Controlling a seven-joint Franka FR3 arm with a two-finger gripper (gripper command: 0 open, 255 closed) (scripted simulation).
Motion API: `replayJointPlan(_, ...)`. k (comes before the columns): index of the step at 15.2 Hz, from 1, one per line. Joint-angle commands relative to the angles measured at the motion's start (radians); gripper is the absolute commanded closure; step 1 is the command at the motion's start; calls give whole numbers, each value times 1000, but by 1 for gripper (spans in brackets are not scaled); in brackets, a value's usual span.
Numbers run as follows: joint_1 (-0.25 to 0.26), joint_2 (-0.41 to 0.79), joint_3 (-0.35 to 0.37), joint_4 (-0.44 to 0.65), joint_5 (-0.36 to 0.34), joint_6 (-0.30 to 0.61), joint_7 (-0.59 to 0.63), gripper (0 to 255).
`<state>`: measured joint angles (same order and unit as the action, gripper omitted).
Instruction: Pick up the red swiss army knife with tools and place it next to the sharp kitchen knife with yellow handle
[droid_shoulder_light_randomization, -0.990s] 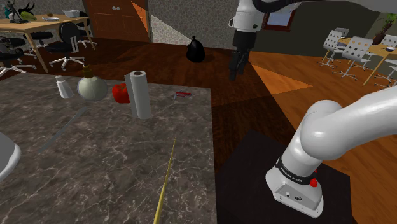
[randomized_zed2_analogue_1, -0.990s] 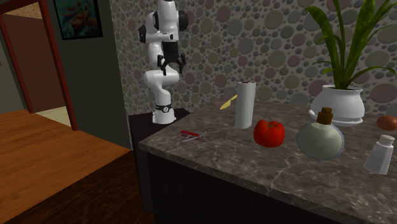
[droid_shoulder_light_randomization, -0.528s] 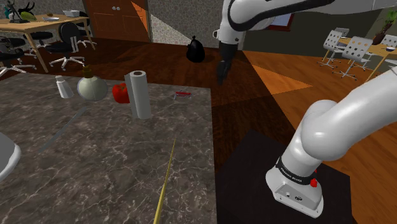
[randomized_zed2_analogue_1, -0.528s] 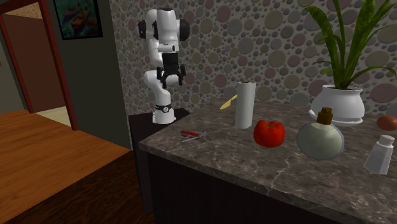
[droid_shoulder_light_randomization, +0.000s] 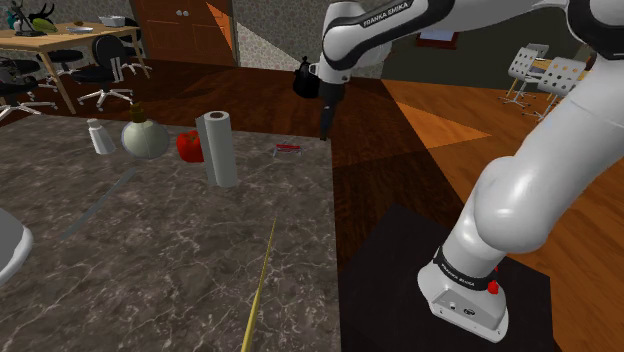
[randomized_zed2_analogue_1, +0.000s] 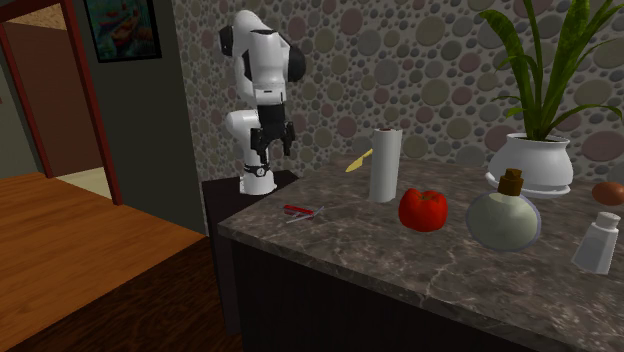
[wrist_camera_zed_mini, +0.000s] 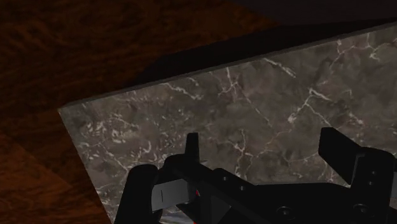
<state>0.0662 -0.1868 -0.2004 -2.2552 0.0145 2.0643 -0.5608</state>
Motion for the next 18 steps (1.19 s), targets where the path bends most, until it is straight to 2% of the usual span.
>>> replayJointPlan(1,6,87,-11,48,18,42,-62,0)
replayJointPlan(9,2,399,-1,284,100,127,-270,0)
replayJointPlan(18,-1,461,8,256,121,216,-287,0)
